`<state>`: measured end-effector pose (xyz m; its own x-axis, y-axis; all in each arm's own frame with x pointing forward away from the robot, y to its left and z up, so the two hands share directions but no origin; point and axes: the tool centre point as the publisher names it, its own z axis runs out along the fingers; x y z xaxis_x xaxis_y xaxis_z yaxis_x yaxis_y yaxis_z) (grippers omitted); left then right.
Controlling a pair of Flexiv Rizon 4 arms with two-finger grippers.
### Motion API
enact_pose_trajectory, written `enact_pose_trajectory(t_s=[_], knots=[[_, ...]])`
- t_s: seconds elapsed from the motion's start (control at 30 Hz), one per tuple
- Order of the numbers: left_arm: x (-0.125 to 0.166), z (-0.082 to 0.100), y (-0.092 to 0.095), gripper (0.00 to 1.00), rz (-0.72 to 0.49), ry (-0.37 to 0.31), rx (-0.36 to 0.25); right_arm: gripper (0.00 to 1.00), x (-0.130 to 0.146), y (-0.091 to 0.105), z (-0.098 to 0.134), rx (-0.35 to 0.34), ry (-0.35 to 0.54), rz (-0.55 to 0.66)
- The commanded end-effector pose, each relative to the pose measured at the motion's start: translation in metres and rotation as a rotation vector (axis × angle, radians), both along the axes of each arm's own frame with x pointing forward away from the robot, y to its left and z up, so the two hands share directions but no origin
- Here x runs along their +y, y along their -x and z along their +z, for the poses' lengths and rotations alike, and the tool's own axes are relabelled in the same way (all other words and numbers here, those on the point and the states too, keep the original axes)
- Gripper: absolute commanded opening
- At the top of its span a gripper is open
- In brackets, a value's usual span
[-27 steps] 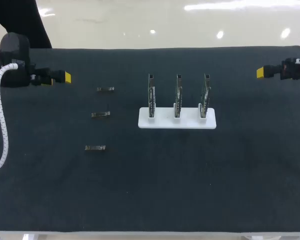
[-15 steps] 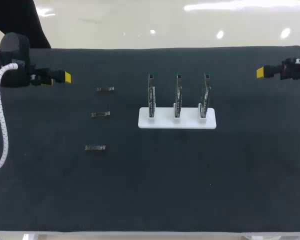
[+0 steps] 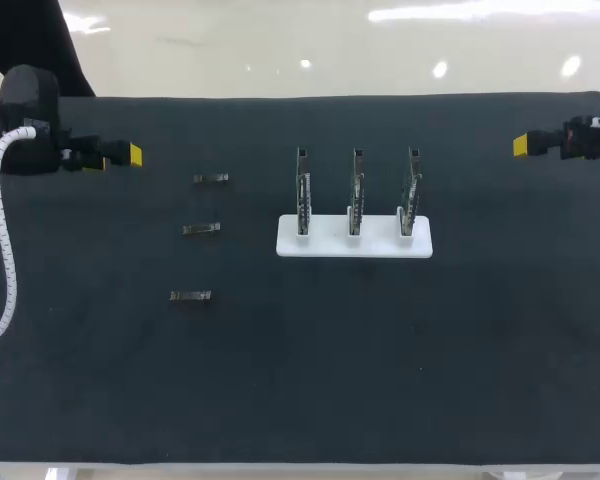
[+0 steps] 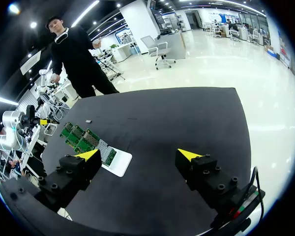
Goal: Pick up the optical module with the left hand, and insert it into the network port with the right hand.
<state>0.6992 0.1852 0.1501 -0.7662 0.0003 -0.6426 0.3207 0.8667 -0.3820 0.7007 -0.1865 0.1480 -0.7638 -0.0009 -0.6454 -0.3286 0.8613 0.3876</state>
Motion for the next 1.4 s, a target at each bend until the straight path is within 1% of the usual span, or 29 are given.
enact_pose_trajectory(t_s=[0.03, 0.1, 0.17, 0.23, 0.27, 0.33, 0.37, 0.4, 0.43, 0.53, 0.67, 0.73, 0.77, 0.87, 1.03, 1.1, 1.13, 1.2, 1.27, 1.4], knots=[[-0.001, 0.001, -0.001, 1.00, 0.001, -0.003, 0.004, 1.00, -0.001, -0.007, 0.005, -0.009, 0.011, 0.064], [-0.001, 0.001, -0.001, 1.00, 0.001, -0.003, 0.004, 1.00, 0.001, -0.014, 0.012, -0.045, 0.090, 0.117], [-0.001, 0.001, -0.001, 1.00, 0.001, -0.003, 0.004, 1.00, 0.002, -0.024, 0.018, -0.040, 0.098, 0.185], [-0.001, 0.001, -0.001, 1.00, 0.001, -0.003, 0.004, 1.00, 0.003, -0.035, 0.024, -0.064, 0.114, 0.238], [-0.001, 0.001, -0.001, 1.00, 0.001, -0.003, 0.004, 1.00, 0.005, -0.041, 0.028, -0.094, 0.140, 0.274], [-0.001, 0.001, -0.001, 1.00, 0.001, -0.003, 0.004, 1.00, 0.007, -0.050, 0.033, -0.127, 0.163, 0.332], [-0.001, 0.001, -0.001, 1.00, 0.001, -0.003, 0.004, 1.00, 0.009, -0.056, 0.036, -0.157, 0.176, 0.393], [-0.001, 0.001, -0.001, 1.00, 0.001, -0.003, 0.004, 1.00, 0.011, -0.064, 0.040, -0.192, 0.207, 0.469], [-0.001, 0.001, -0.001, 1.00, 0.001, -0.003, 0.004, 1.00, 0.014, -0.068, 0.043, -0.224, 0.237, 0.509], [-0.001, 0.001, -0.001, 1.00, 0.001, -0.003, 0.004, 1.00, 0.026, -0.076, 0.052, -0.275, 0.310, 0.625], [-0.001, 0.001, -0.001, 1.00, 0.001, -0.003, 0.004, 1.00, 0.041, -0.082, 0.061, -0.258, 0.281, 0.745], [-0.001, 0.001, -0.001, 1.00, 0.001, -0.003, 0.004, 1.00, 0.050, -0.089, 0.068, -0.244, 0.279, 0.846], [-0.001, 0.001, -0.001, 1.00, 0.001, -0.003, 0.004, 1.00, 0.055, -0.090, 0.070, -0.233, 0.270, 0.877], [-0.001, 0.001, -0.001, 1.00, 0.001, -0.003, 0.004, 1.00, 0.071, -0.088, 0.072, -0.231, 0.268, 0.978], [-0.001, 0.001, -0.001, 1.00, 0.001, -0.003, 0.004, 1.00, 0.098, -0.080, 0.074, -0.204, 0.230, 1.051], [-0.001, 0.001, -0.001, 1.00, 0.001, -0.003, 0.004, 1.00, 0.107, -0.073, 0.075, -0.204, 0.238, 1.039], [-0.001, 0.001, -0.001, 1.00, 0.001, -0.003, 0.004, 1.00, 0.114, -0.069, 0.074, -0.190, 0.234, 1.062], [-0.001, 0.001, -0.001, 1.00, 0.001, -0.003, 0.004, 1.00, 0.124, -0.066, 0.074, -0.194, 0.244, 1.078], [-0.001, 0.001, -0.001, 1.00, 0.001, -0.003, 0.004, 1.00, 0.133, -0.059, 0.073, -0.188, 0.227, 1.080], [-0.001, 0.001, -0.001, 1.00, 0.001, -0.003, 0.004, 1.00, 0.143, -0.044, 0.074, -0.186, 0.217, 1.044]])
